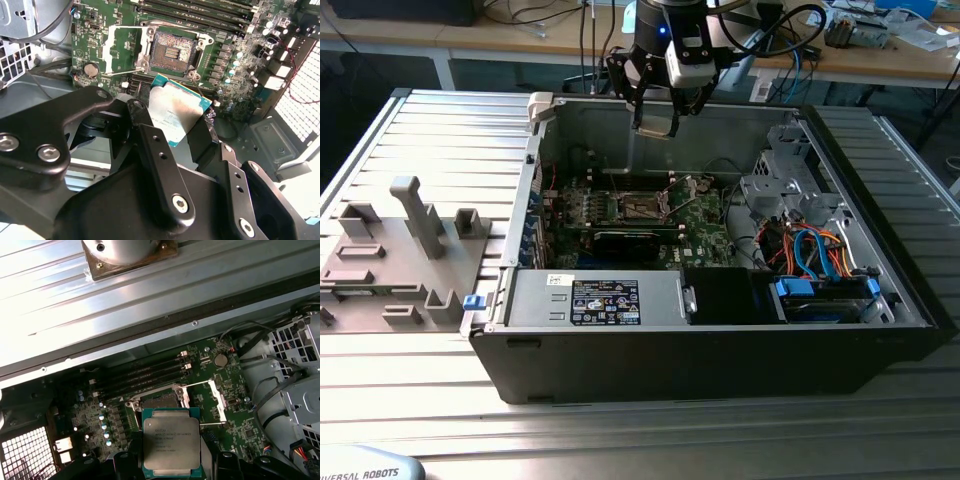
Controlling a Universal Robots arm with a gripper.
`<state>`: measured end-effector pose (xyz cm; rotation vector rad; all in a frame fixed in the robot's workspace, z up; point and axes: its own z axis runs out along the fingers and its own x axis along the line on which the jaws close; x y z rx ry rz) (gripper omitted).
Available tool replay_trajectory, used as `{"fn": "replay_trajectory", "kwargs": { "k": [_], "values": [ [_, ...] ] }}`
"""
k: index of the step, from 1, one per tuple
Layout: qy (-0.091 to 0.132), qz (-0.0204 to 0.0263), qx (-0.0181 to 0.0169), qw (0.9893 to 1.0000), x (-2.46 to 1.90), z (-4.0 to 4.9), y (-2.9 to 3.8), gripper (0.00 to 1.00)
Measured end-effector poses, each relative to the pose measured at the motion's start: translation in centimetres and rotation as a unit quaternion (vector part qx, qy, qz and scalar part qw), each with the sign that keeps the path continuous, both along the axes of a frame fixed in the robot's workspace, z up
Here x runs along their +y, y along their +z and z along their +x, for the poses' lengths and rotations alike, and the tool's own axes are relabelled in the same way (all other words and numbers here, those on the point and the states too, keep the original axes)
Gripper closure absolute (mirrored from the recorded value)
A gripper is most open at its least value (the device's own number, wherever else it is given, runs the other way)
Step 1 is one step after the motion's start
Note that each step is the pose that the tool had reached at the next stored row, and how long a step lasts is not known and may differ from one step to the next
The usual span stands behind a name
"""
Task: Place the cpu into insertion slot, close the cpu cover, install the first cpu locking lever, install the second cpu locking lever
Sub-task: 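Place the cpu into insertion slot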
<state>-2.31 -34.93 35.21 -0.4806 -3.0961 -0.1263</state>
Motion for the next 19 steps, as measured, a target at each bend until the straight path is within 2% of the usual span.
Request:
{"fn": "replay_trajectory", "kwargs": {
  "k": [19],
  "values": [
    [-0.005, 0.0000, 0.0000, 1.0000, 0.00, 0.00, 0.00, 0.46]
  ]
}}
